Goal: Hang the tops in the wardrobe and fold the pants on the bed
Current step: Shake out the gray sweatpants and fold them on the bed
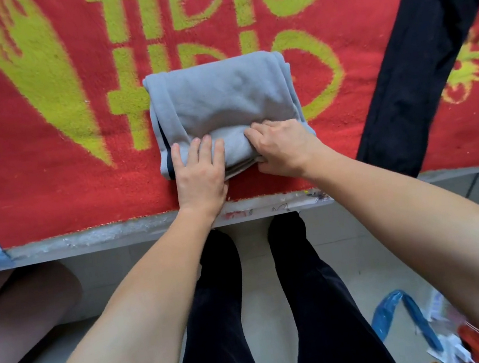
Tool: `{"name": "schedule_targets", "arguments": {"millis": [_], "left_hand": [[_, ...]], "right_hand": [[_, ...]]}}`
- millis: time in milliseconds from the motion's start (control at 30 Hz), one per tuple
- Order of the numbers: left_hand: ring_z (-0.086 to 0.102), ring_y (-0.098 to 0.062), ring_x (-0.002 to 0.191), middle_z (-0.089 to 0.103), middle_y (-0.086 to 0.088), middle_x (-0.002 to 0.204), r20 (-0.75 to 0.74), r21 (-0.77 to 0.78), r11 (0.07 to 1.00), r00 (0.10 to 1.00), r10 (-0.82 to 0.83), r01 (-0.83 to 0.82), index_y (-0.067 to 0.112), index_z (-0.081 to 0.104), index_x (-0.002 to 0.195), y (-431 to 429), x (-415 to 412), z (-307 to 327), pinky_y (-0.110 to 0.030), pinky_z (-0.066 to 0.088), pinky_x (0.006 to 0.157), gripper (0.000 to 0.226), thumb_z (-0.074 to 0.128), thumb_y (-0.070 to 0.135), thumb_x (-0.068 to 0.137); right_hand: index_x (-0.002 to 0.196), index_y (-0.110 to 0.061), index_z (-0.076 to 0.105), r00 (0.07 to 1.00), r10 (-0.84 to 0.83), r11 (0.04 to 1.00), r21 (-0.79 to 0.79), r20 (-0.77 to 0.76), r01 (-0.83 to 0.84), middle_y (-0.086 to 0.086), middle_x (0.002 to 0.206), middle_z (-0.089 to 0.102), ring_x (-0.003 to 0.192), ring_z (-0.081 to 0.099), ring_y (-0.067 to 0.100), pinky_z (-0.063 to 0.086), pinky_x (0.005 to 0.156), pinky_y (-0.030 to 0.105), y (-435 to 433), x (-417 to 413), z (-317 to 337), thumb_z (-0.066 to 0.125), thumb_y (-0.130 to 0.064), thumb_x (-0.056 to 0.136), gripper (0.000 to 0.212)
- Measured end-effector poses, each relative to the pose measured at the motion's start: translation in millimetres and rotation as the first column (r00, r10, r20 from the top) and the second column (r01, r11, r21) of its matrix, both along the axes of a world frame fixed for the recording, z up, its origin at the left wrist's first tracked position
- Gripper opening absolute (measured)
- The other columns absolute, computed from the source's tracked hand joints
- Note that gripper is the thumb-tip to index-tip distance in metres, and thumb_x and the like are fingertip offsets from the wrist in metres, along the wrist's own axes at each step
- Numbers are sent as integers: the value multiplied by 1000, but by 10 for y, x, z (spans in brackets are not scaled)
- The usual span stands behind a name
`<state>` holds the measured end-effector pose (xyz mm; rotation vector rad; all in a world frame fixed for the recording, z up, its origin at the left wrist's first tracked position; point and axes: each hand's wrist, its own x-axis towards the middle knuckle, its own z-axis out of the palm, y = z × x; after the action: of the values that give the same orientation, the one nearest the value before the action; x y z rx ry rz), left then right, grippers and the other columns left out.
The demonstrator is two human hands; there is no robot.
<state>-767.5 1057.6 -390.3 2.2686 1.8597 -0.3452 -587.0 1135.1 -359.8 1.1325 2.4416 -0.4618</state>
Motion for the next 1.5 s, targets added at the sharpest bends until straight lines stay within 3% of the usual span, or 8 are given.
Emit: {"name": "schedule_targets", "arguments": {"millis": [133,233,433,667,933,1167,1267,1500], "left_hand": [[62,-31,103,66,-10,110,70,7,1000,997,21,-22,11,57,124,306,-106,305,-51,35,105,68,80,25,62],[64,-32,98,68,-9,105,81,29,1000,997,-5,3,14,57,122,679,-258,760,-45,36,98,56,72,22,68],[67,-31,86,70,-4,97,35,251,967,997,-65,55,17,60,109,1378,-555,2431,-38,42,72,47,69,49,75],[69,-32,84,73,-9,96,-24,590,807,999,44,-21,11,70,110,1137,-888,4451,-39,54,74,55,78,18,56],[69,-29,76,71,-4,85,-147,644,743,924,354,-182,13,69,101,-209,-1416,5596,-36,52,64,35,74,20,66],[66,-27,94,69,-1,102,-216,651,626,686,694,-429,18,62,113,-2162,-1520,6328,-37,52,75,40,63,24,73],[63,-23,104,66,2,114,-252,695,571,597,762,-436,22,57,125,-3090,-1399,6638,-37,50,82,46,58,29,79],[69,-23,86,71,1,97,-167,855,374,492,854,-360,14,68,109,-5623,-866,7138,-35,53,64,56,81,41,62]], "right_hand": [[110,-14,54,998,-59,998,31,-32,60,6,110,67,102,66,29,47,74,37,137,-57,284,62,-33,79,38],[112,-13,55,995,-74,990,116,-61,81,7,110,69,99,66,30,43,70,36,337,-153,690,58,-33,80,38],[113,-15,55,961,-79,949,276,-264,153,5,107,69,96,67,32,45,71,38,921,-370,2189,55,-69,82,62],[124,-16,54,911,143,846,525,-388,91,6,117,66,103,64,31,47,77,39,1139,-741,3950,57,-33,83,45],[121,-21,49,753,358,887,453,-552,-91,0,116,62,105,63,28,48,74,35,342,-1799,4830,67,-43,75,54],[118,-19,44,560,575,811,501,-596,-301,2,112,60,101,63,31,37,67,34,-1311,-2400,5469,66,-44,73,56],[116,-19,42,484,652,755,556,-583,-347,3,110,62,98,64,32,36,65,34,-2132,-2446,5822,66,-45,77,53],[111,-20,47,176,886,461,847,-428,-265,0,102,66,85,68,31,35,56,35,-4254,-2330,6671,56,-70,82,59]]}}
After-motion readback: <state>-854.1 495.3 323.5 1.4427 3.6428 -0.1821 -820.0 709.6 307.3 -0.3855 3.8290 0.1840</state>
